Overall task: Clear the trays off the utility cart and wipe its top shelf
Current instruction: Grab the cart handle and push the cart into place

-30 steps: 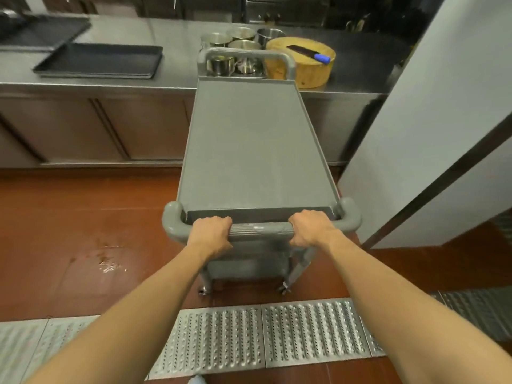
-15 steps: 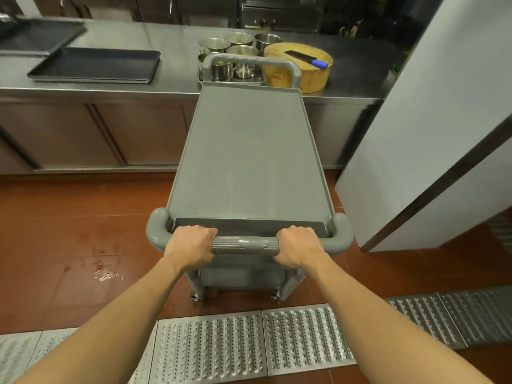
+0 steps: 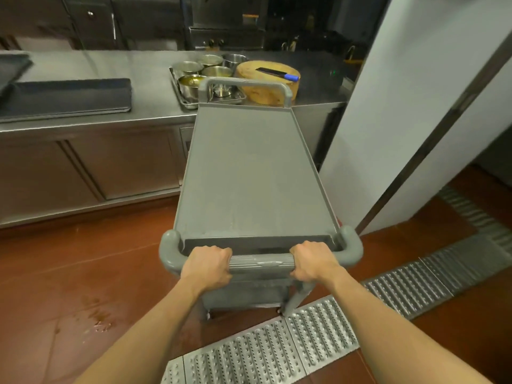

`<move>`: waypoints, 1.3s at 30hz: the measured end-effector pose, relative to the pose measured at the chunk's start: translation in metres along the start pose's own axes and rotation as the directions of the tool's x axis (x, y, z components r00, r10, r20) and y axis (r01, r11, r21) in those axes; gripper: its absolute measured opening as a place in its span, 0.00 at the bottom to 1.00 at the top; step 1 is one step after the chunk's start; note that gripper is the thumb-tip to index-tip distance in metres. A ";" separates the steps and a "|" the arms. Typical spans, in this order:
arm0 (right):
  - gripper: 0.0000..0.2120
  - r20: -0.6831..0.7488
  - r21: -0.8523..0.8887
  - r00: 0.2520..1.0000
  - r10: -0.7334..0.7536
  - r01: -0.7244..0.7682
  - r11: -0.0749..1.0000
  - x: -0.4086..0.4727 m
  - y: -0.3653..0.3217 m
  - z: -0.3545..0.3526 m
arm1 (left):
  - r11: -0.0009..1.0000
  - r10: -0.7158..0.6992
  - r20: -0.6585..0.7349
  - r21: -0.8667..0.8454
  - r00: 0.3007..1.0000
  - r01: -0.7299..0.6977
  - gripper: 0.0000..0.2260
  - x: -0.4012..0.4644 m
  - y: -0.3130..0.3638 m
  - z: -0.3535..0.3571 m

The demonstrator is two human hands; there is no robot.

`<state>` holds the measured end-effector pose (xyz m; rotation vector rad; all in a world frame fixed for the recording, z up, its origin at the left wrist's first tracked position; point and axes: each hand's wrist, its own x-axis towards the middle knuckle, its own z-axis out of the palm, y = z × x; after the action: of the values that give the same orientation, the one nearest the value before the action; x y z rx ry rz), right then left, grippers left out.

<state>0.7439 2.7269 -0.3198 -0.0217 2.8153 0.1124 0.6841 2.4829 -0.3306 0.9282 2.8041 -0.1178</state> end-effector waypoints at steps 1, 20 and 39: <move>0.09 0.000 0.003 1.000 0.008 -0.008 1.000 0.002 -0.011 0.000 | 1.000 0.019 0.011 0.003 1.000 -0.019 0.08 -0.002 -0.012 -0.001; 0.09 0.125 0.088 0.969 0.215 -0.226 0.970 0.014 -0.099 -0.008 | 0.931 0.364 0.087 -0.019 0.927 -0.364 0.11 -0.013 -0.104 -0.007; 0.13 0.006 0.100 0.877 0.480 -0.478 0.873 0.052 -0.359 -0.025 | 0.748 0.654 0.060 0.093 0.754 -0.657 0.09 -0.032 -0.344 0.019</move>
<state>0.6967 2.3668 -0.3393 0.7066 2.7761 0.0844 0.5066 2.1855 -0.3372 1.8617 2.2834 -0.1760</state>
